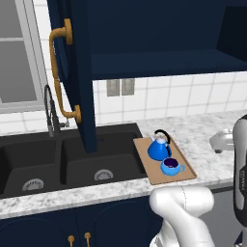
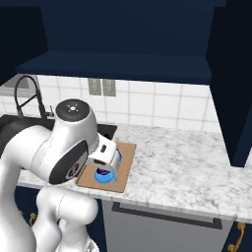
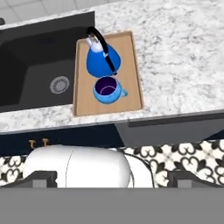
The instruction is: Pick the kettle from the counter and place it on the tray. Then pick the mug from the cabinet and place it on the tray. Then close the cabinet doors.
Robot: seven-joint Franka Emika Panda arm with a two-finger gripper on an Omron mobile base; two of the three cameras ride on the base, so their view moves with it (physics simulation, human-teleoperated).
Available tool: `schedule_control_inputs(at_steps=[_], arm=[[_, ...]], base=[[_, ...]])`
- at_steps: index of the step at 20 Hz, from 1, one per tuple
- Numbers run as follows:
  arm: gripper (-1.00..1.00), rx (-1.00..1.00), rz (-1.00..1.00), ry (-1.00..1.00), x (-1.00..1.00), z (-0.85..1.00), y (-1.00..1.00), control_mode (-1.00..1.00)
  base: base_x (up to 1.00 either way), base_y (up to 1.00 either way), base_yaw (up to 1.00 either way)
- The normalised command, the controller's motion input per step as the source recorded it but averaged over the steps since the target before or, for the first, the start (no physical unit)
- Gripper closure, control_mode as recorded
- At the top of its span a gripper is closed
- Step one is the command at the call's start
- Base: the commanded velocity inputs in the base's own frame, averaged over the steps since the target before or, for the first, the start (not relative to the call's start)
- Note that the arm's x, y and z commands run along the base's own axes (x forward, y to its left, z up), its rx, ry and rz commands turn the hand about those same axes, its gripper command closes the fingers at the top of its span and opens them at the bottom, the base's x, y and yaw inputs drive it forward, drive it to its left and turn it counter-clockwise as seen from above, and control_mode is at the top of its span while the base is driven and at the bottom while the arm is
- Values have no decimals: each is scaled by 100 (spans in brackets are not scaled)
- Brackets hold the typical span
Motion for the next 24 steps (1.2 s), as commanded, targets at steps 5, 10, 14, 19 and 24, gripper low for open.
schedule_control_inputs(at_steps=[5, 10, 14, 19, 24], arm=[[-100, 8, -10, -8, -42, 17, -66, -100], [-100, 1, -15, 0, -21, 16, -57, -100], [-100, 3, -15, 0, -28, 0, -62, -100], [-100, 20, -7, -5, -41, 0, -65, -100], [-100, 19, -9, -11, -42, 0, -66, -100]], base=[[0, 0, 0], [0, 0, 0], [0, 0, 0], [0, 0, 0], [0, 0, 0]])
